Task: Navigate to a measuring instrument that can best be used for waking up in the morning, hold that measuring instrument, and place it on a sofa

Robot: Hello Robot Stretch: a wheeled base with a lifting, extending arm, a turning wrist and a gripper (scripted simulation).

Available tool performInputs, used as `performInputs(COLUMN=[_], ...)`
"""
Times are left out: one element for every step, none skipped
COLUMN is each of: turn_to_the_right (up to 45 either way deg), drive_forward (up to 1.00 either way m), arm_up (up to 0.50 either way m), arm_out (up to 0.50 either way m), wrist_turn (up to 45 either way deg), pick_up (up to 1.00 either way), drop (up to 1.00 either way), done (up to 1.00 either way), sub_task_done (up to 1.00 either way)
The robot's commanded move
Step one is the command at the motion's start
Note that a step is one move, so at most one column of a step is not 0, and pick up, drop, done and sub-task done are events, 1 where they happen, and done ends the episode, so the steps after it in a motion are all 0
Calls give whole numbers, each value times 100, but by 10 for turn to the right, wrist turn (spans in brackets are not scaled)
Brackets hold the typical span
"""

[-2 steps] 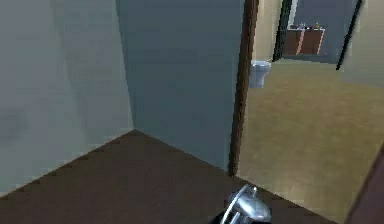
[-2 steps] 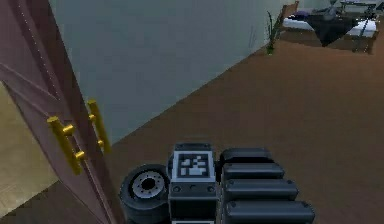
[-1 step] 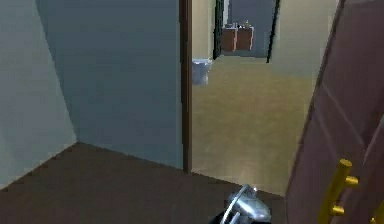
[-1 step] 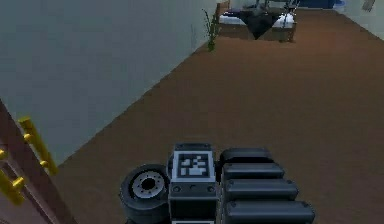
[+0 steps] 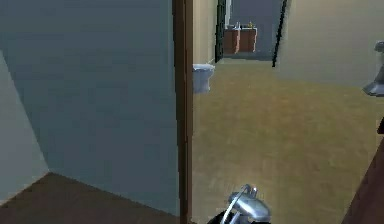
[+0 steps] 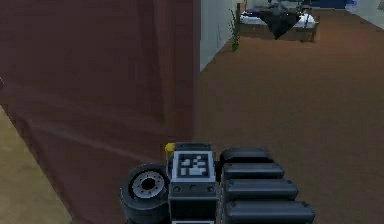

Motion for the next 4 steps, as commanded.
performInputs(turn_to_the_right=[180,0,0,0], drive_forward=[0,100,100,100], arm_up=[0,0,0,0], arm_out=[0,0,0,0], wrist_turn=[0,0,0,0], pick_up=[0,0,0,0], drop=[0,0,0,0], done=[0,0,0,0], sub_task_done=[0,0,0,0])
